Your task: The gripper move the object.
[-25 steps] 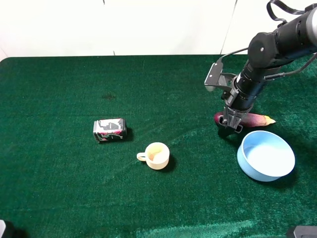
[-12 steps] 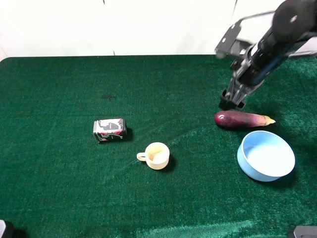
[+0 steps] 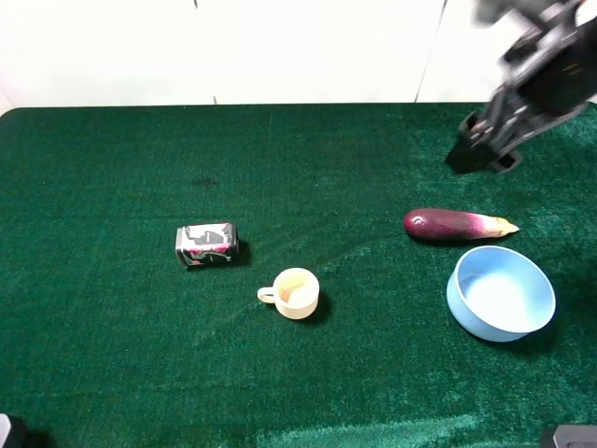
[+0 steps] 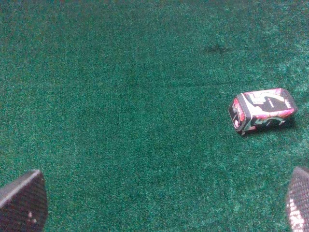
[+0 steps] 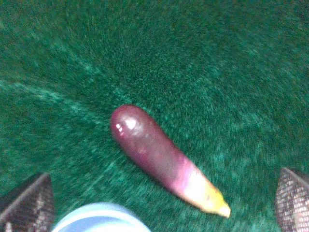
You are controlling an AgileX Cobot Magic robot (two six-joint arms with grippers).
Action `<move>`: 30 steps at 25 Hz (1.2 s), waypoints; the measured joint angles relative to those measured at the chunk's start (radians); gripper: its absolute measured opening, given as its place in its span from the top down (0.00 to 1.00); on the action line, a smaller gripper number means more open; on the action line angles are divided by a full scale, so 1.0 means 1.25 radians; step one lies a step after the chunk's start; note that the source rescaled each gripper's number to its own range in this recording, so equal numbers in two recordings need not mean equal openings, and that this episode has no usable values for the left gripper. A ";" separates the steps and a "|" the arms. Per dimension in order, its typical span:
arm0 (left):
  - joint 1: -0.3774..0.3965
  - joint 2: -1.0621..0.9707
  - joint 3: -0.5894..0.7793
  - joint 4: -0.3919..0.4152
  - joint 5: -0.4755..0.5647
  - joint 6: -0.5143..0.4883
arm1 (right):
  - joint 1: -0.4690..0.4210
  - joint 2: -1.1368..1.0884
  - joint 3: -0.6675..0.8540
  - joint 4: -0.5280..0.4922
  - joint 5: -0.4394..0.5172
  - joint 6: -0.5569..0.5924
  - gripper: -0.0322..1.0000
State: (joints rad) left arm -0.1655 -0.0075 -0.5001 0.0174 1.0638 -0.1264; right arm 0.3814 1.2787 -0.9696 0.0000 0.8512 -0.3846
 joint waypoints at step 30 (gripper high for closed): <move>0.000 0.000 0.000 0.002 0.000 0.000 | 0.000 -1.028 0.310 0.068 0.158 0.183 0.00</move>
State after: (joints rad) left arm -0.1655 -0.0075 -0.5001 0.0195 1.0638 -0.1264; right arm 0.3814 -0.0068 -0.5822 0.0847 1.0485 -0.1563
